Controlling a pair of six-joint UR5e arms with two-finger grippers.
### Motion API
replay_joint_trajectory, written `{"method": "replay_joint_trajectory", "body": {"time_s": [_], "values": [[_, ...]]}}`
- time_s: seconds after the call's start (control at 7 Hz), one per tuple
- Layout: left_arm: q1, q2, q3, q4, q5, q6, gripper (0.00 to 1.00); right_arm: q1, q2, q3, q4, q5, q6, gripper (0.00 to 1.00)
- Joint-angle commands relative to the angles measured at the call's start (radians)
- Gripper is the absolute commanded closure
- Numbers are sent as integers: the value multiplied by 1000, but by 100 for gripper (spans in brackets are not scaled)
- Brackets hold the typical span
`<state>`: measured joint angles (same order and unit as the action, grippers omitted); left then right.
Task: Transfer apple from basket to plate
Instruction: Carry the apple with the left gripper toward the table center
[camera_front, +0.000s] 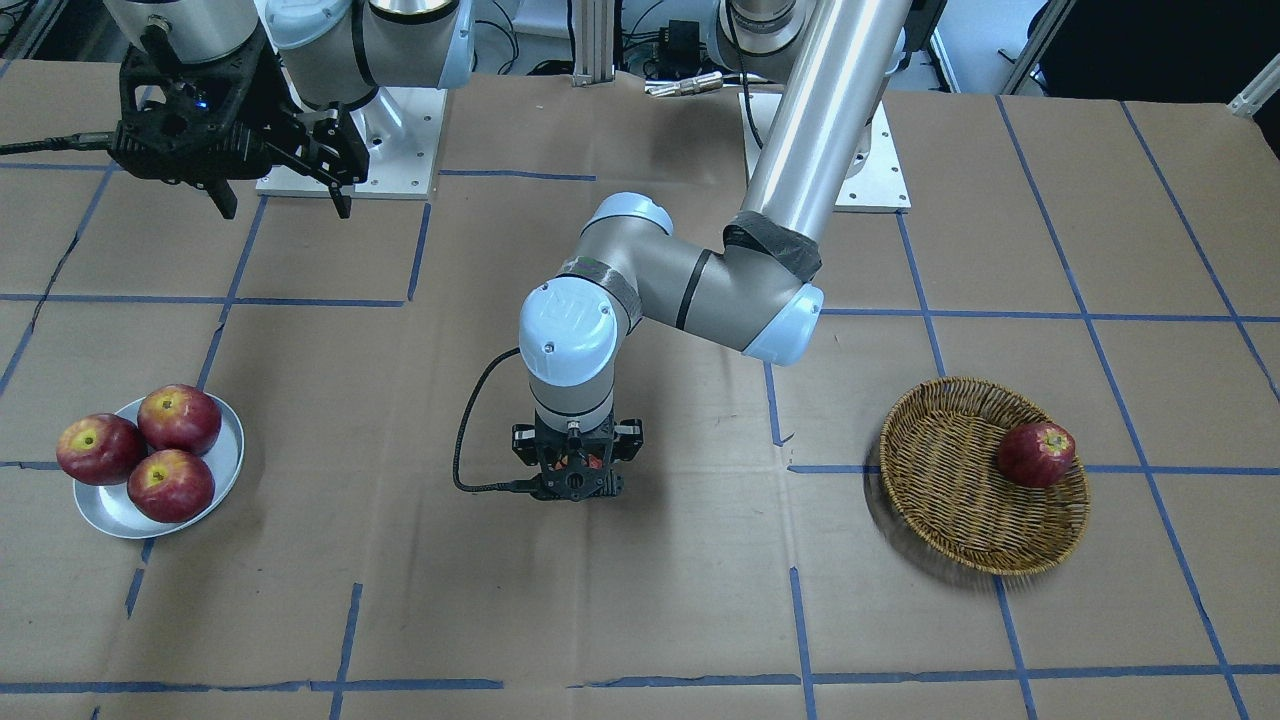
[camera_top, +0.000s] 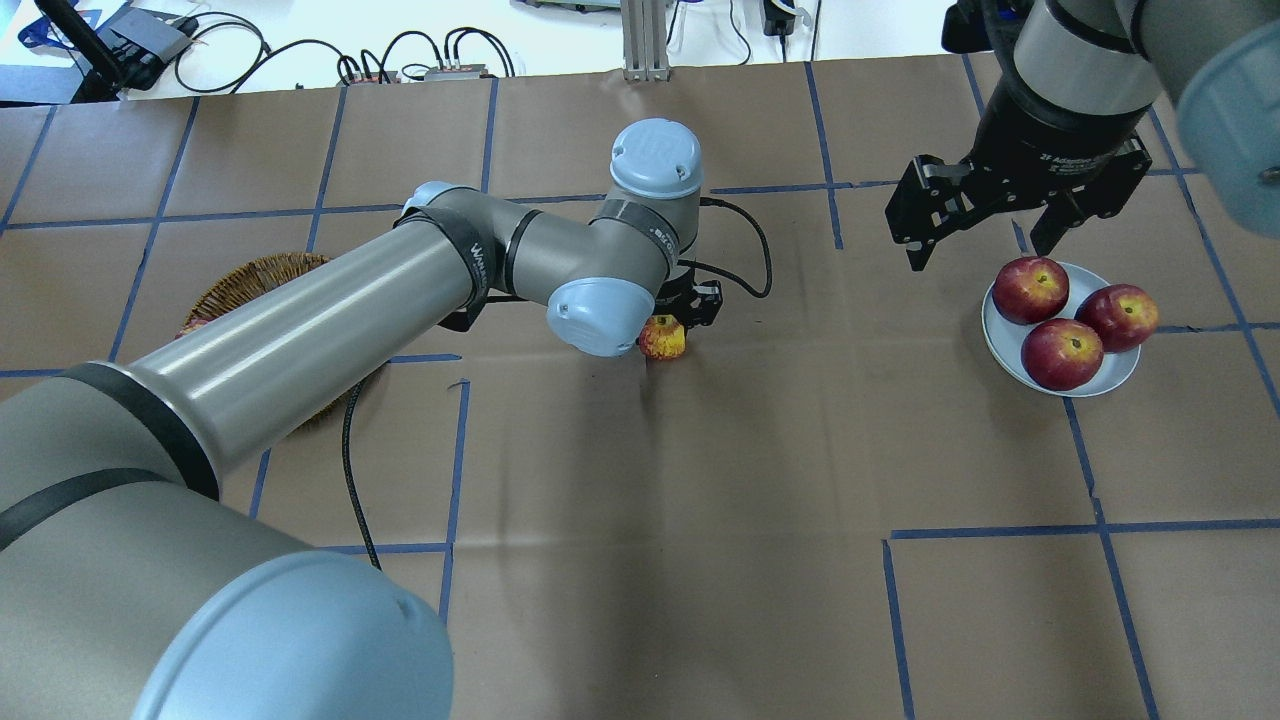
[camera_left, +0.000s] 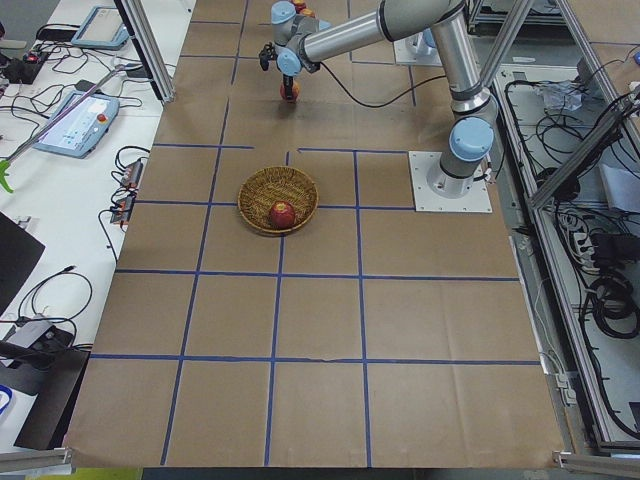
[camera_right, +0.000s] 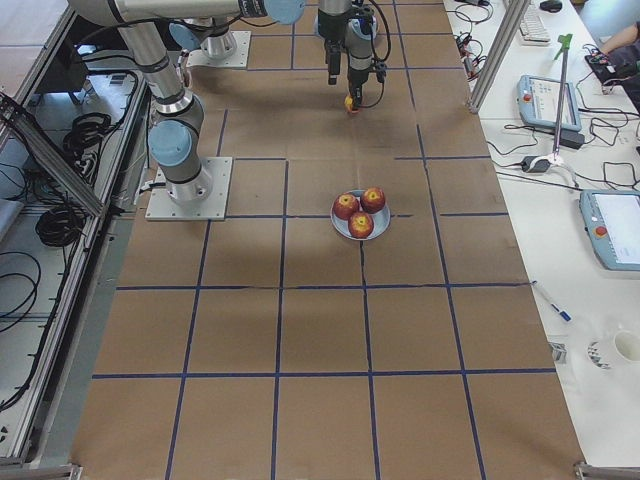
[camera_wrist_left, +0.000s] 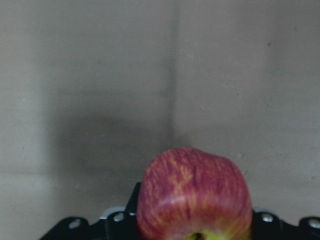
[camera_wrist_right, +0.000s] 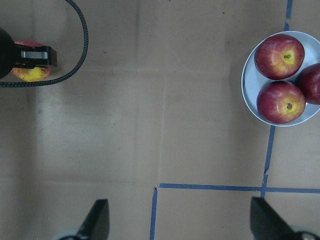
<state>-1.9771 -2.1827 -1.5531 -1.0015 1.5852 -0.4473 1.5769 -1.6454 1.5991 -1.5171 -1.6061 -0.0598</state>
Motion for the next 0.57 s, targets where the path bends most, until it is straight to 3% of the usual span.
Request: {"method": "replay_joint_trajectory", "body": {"time_s": [0.0,0.14,0.29,0.43], "values": [[0,-2,-1,0,-1,1,35,0,-1,-1,0,2,-2,0],[0,-2,-2,0,-1,1,16,0,-2,-1,0,2,0,0],[0,-2,-2,0,-1,-1,5,0,-2,-1,0,2,0,0],[1,-2,-1,-8,-2,1,2,0,-2,1,0,2,0,0]]}}
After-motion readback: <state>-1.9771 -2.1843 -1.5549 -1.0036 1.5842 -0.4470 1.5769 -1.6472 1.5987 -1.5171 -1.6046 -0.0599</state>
